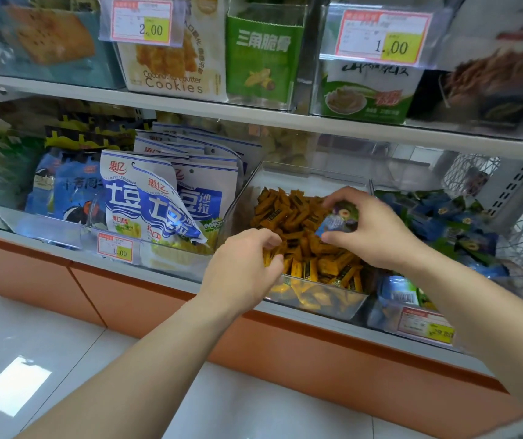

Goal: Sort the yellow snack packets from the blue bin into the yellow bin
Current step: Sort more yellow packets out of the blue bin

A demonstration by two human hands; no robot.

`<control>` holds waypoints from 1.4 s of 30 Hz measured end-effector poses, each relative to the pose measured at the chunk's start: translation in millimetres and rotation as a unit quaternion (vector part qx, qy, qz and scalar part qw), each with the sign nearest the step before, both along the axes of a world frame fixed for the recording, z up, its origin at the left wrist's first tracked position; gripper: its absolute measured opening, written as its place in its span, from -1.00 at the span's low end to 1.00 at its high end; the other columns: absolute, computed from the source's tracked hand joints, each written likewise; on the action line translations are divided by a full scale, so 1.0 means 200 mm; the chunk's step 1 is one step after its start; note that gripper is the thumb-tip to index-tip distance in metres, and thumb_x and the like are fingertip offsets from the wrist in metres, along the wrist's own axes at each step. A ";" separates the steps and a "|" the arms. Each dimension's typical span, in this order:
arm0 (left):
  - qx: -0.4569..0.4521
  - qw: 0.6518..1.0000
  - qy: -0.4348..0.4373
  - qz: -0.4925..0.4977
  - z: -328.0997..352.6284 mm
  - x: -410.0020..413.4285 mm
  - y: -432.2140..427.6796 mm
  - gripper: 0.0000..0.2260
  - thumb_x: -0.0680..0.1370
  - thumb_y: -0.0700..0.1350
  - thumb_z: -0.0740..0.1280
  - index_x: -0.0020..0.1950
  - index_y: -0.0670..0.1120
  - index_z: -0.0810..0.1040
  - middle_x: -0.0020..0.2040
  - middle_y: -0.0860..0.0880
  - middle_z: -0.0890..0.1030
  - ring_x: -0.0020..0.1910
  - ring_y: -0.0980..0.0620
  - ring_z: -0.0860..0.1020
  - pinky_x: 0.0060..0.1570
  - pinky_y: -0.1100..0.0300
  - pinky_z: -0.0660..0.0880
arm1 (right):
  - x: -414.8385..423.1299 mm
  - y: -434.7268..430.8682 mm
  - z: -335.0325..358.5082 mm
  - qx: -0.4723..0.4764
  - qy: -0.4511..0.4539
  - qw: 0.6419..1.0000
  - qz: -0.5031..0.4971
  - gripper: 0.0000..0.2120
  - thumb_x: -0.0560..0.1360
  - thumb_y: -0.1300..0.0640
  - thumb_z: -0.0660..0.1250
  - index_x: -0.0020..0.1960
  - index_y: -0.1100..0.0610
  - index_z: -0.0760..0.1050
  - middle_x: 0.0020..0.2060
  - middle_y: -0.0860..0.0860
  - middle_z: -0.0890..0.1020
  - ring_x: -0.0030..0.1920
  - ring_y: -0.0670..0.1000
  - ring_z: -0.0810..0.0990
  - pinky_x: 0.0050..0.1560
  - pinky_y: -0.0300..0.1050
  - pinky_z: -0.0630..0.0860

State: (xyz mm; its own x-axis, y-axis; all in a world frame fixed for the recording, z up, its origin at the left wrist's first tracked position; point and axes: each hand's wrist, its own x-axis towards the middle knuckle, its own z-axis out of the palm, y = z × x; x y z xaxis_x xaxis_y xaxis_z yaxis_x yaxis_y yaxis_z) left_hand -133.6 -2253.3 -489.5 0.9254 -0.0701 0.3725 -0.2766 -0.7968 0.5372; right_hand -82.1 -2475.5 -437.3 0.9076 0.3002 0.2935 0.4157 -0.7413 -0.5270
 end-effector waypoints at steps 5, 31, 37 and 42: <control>-0.010 0.989 0.140 -0.043 0.02 0.15 -0.11 -0.61 0.54 0.07 0.38 0.35 0.01 0.51 0.23 0.04 0.61 0.18 0.06 0.57 0.23 0.06 0.52 | -0.13 -0.20 -0.03 -0.003 -0.063 0.997 -0.045 -0.67 0.48 0.00 0.45 0.20 -0.15 0.48 0.09 -0.07 0.58 0.11 -0.02 0.52 0.01 -0.15 0.39; 0.159 0.972 0.109 -0.132 0.08 0.54 -0.42 -0.75 0.59 -0.02 0.32 0.26 0.06 0.53 0.10 0.07 0.58 0.06 0.04 0.55 -0.07 0.16 0.48 | -0.18 -0.54 -0.11 0.071 -0.044 0.987 -0.137 -0.58 0.46 0.02 0.48 0.29 -0.10 0.49 -0.09 -0.22 0.55 -0.06 -0.13 0.51 -0.11 -0.26 0.36; 0.088 0.978 0.166 -0.085 -0.03 0.66 -0.47 -0.63 0.62 -0.07 0.29 0.43 -0.02 0.42 0.34 -0.08 0.51 0.24 -0.13 0.53 0.19 -0.03 0.53 | -0.17 -0.54 -0.13 0.070 -0.035 0.988 -0.133 -0.61 0.45 0.01 0.47 0.25 -0.14 0.49 0.01 -0.18 0.56 -0.05 -0.18 0.51 -0.05 -0.22 0.35; 0.070 0.966 0.240 -0.073 -0.05 0.70 -0.45 -0.57 0.59 0.01 0.32 0.45 -0.02 0.42 0.31 -0.06 0.54 0.21 -0.08 0.53 0.16 0.06 0.50 | -0.16 -0.54 -0.15 0.061 -0.027 0.989 -0.130 -0.62 0.44 0.01 0.47 0.23 -0.13 0.50 -0.07 -0.20 0.57 -0.13 -0.26 0.52 -0.18 -0.46 0.32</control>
